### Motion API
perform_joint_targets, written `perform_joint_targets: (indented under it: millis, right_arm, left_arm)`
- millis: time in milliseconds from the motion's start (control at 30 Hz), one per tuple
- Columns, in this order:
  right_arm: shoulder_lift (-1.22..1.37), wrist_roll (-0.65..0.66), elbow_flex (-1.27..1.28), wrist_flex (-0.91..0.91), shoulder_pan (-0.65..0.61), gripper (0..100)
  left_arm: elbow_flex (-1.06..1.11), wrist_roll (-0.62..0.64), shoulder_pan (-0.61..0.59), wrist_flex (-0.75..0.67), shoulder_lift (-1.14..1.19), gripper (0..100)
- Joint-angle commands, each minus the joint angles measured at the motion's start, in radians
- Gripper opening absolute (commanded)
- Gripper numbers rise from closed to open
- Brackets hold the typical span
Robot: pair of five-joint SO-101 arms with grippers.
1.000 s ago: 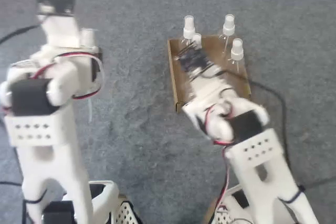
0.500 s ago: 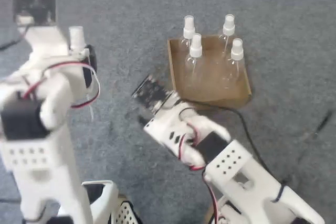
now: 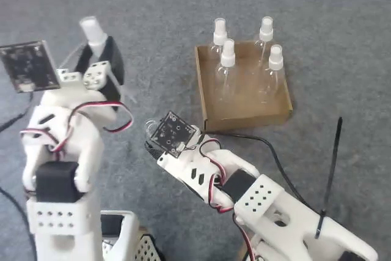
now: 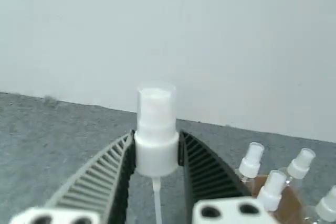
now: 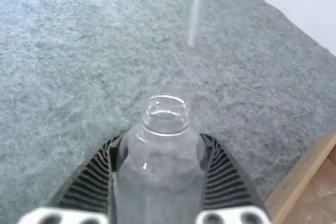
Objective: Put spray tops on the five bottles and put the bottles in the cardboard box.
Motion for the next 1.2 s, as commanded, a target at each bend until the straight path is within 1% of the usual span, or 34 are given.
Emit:
perform_joint_targets:
  millis: [0, 133, 267, 367, 533, 767, 900, 1067, 1167]
  right_arm:
    - [-0.041, -0.02, -0.008, -0.018, -0.002, 0.6]
    - [-0.038, -0.02, -0.008, -0.016, -0.002, 0.6]
    - [-0.033, -0.02, -0.008, -0.016, -0.001, 0.6]
    - [-0.031, -0.02, -0.008, -0.016, -0.001, 0.6]
    - [-0.03, -0.02, -0.008, -0.016, -0.001, 0.6]
    - [-0.03, -0.02, -0.006, -0.016, -0.001, 0.6]
    - [-0.03, -0.02, -0.006, -0.016, -0.001, 0.6]
    - [-0.03, -0.02, -0.006, -0.016, -0.001, 0.6]
    - [-0.033, -0.02, -0.006, -0.016, -0.001, 0.6]
  left_arm:
    - [0.012, 0.037, 0.069, -0.075, -0.02, 1]
    - [-0.008, 0.034, 0.087, -0.009, -0.028, 1]
    - [-0.071, 0.032, 0.092, 0.107, -0.02, 1]
    - [-0.082, 0.032, 0.095, 0.155, -0.026, 1]
    - [-0.096, 0.032, 0.095, 0.16, -0.028, 1]
    - [-0.171, 0.031, 0.095, 0.201, -0.028, 1]
    - [-0.177, 0.011, 0.095, 0.235, -0.025, 1]
    - [-0.097, 0.011, 0.101, 0.213, -0.026, 1]
    - [-0.016, 0.006, 0.137, 0.173, -0.028, 1]
